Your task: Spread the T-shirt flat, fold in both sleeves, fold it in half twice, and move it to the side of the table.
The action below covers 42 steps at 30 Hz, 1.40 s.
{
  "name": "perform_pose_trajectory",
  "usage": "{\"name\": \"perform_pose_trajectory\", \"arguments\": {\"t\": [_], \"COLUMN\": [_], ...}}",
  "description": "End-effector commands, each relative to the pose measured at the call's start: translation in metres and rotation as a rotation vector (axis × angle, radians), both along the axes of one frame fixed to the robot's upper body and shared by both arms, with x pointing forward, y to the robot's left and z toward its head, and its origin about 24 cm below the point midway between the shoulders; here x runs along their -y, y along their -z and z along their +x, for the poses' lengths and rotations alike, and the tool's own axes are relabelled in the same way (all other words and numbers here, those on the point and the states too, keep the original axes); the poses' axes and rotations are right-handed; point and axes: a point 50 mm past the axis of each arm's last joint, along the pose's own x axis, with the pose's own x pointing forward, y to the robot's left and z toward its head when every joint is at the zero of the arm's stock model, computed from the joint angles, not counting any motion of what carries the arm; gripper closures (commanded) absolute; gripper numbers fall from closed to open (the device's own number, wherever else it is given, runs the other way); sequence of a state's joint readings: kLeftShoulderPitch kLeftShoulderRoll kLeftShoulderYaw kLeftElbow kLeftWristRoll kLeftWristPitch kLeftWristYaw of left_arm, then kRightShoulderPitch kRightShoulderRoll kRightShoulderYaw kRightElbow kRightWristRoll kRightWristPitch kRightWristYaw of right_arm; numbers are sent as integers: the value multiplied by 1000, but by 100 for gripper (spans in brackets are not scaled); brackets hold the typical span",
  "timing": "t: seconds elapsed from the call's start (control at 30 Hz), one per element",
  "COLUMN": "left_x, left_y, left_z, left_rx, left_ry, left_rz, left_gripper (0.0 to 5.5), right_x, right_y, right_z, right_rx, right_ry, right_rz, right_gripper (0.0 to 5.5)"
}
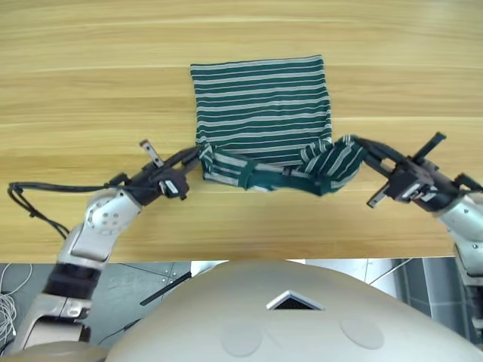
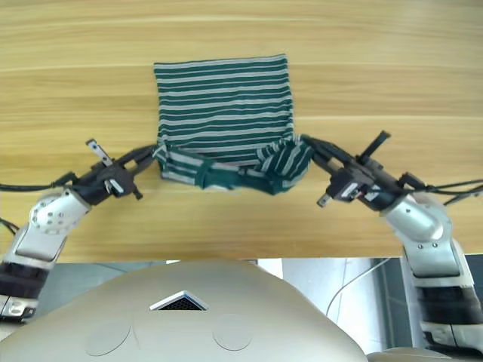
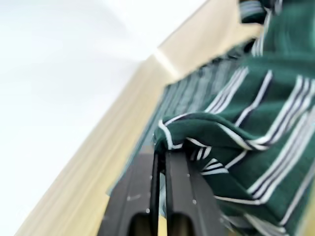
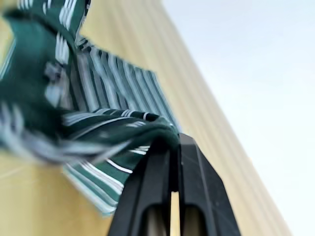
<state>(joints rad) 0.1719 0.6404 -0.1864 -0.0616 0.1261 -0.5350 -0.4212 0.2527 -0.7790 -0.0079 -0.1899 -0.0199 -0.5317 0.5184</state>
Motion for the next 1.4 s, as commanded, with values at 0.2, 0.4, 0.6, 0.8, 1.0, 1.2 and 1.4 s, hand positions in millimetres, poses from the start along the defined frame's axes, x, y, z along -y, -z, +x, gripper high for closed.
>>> {"name": "perform_pose_trajectory", "arguments": {"t": [0.2,0.4,0.6,0.8,1.0,1.2,1.4], "left_x": [4,4,0,-7,-12,1,-4], "left_y": [-3,13,28,33,33,21,18], "left_z": [67,93,111,118,129,157,168], "left_rx": [43,13,-31,-50,-61,-96,-143], "left_ry": [-193,-300,-393,-465,-545,-577,-681], "left_rz": [-49,-87,-85,-133,-175,-153,-153], "left_gripper": [550,550,550,513,430,335,240], "right_x": [-13,-15,-19,-28,-35,-36,-39], "right_y": [4,28,47,58,59,53,53], "right_z": [84,119,132,144,157,175,182], "right_rx": [86,61,35,38,46,27,3], "right_ry": [170,266,296,310,369,498,564], "right_rz": [-9,-59,-95,-140,-156,-163,-198], "right_gripper": [550,550,550,550,441,337,231]}}
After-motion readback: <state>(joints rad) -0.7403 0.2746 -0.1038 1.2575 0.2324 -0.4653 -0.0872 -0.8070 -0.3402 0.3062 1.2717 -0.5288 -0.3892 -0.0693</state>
